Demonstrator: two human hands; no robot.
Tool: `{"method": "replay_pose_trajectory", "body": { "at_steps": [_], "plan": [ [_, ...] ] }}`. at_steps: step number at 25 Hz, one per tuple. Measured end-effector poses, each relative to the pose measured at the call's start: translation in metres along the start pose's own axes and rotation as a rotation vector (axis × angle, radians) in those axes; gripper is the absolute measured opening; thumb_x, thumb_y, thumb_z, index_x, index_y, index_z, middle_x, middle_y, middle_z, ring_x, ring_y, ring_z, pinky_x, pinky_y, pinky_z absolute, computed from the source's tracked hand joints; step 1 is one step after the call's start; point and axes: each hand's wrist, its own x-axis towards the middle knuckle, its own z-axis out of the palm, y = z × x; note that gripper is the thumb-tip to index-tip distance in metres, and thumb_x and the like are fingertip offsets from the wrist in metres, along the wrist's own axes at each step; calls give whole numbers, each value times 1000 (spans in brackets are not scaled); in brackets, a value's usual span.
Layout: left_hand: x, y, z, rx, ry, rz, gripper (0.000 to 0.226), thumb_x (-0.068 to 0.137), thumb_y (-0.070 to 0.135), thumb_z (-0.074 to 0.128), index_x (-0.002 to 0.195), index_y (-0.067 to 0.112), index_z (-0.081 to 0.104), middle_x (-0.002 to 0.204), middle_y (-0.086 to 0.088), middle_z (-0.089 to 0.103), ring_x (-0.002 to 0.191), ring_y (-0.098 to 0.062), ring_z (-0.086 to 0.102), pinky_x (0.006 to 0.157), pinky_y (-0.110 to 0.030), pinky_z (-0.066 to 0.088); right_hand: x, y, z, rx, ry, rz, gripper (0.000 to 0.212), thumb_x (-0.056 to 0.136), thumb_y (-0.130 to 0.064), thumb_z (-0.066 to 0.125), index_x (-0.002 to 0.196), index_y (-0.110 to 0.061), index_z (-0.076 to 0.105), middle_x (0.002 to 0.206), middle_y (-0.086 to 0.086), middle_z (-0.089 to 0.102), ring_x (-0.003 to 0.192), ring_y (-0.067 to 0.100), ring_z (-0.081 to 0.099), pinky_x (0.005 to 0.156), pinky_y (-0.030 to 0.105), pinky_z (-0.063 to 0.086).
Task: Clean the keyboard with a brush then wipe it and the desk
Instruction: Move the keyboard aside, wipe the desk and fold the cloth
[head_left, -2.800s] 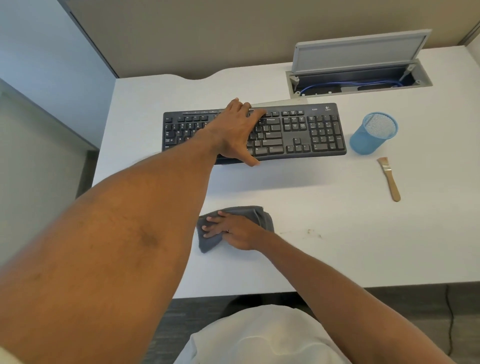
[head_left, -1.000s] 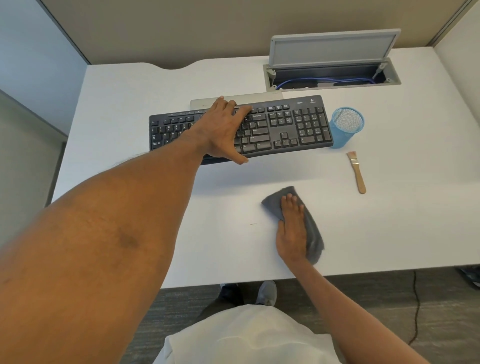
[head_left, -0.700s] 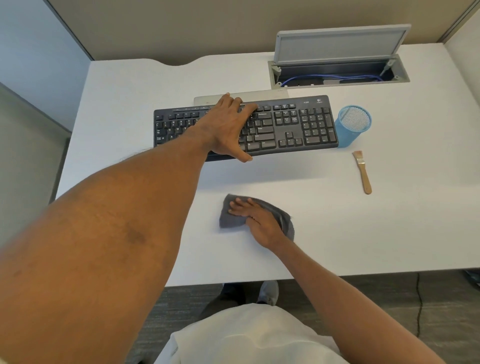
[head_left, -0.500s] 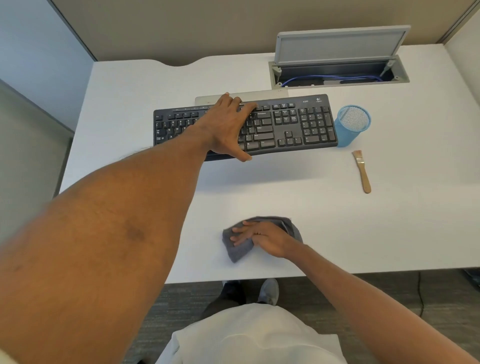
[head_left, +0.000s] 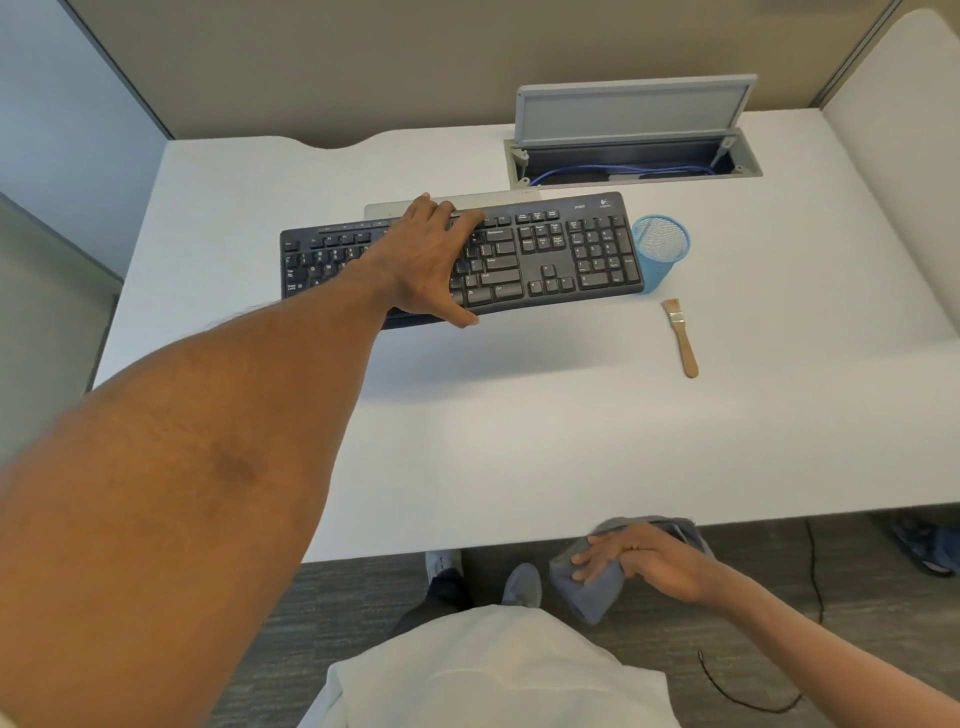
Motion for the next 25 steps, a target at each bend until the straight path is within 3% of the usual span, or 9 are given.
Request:
{"method": "replay_pose_trajectory", "body": {
  "at_steps": [3, 8, 11, 14, 17, 20, 21, 23, 25],
  "plan": [
    [-5, 7, -5, 14, 16, 5, 138, 65, 88, 75, 166, 14, 15, 154, -23, 42, 144, -43, 33, 130, -55, 16, -46, 38, -15, -350, 45, 249, 42, 91, -9, 49, 85, -43, 72, 107, -16, 69, 110, 8, 63, 98, 24, 47],
    [-11, 10, -11, 24, 16, -7, 139, 64, 88, 76, 166, 15, 16, 152, -23, 42, 143, -44, 34, 128, -56, 20, -88, 29, -32, 106, 332, 233, 43, 91, 9, 47, 89, -14, 83, 96, 6, 79, 97, 27, 71, 91, 39, 53],
    [-13, 11, -13, 38, 20, -11, 139, 63, 89, 75, 165, 15, 17, 151, -23, 43, 141, -44, 34, 126, -56, 23, -102, -7, -43, 347, 596, 181, 38, 92, 1, 51, 106, -18, 81, 110, 3, 78, 107, 25, 70, 101, 52, 51],
    [-14, 10, -14, 49, 14, -9, 143, 57, 97, 65, 165, 17, 16, 151, -22, 43, 141, -44, 34, 126, -58, 24, -98, -62, -45, 459, 855, 1, 42, 98, 2, 44, 116, -18, 75, 110, 2, 78, 103, 20, 71, 95, 45, 51],
    [-15, 9, -15, 55, 14, -11, 144, 53, 101, 54, 164, 18, 16, 149, -20, 44, 140, -44, 35, 125, -59, 26, -63, -82, -37, 300, 1072, -64, 47, 105, -5, 39, 138, -28, 63, 125, -3, 71, 114, 13, 66, 100, 38, 50],
    [-15, 5, -15, 51, 24, -1, 142, 53, 100, 56, 164, 19, 17, 146, -19, 46, 137, -41, 36, 124, -57, 28, -11, -57, -12, 44, 1004, 74, 50, 110, -29, 33, 159, -38, 31, 147, 12, 55, 125, 28, 60, 105, 46, 50],
    [-15, 4, -15, 52, 27, 0, 142, 52, 100, 55, 164, 19, 18, 145, -19, 46, 136, -40, 36, 125, -56, 27, 5, -47, -3, -135, 936, 103, 54, 110, -38, 26, 163, -32, 20, 163, 10, 36, 146, 25, 41, 118, 46, 37],
    [-15, -3, -16, 56, 26, -3, 143, 51, 100, 53, 164, 18, 18, 144, -19, 46, 136, -40, 37, 126, -55, 24, 23, -36, -2, -451, 853, 103, 64, 106, -44, 14, 164, -17, 13, 172, 4, 5, 157, 13, -1, 130, 40, 9],
    [-14, -11, -16, 61, 15, -7, 144, 51, 100, 51, 164, 17, 17, 146, -20, 46, 137, -41, 37, 128, -55, 22, 27, -31, -20, -639, 786, 87, 64, 105, -41, 13, 163, -13, 13, 171, 4, 3, 157, 13, -5, 128, 31, 0]
  ]
}}
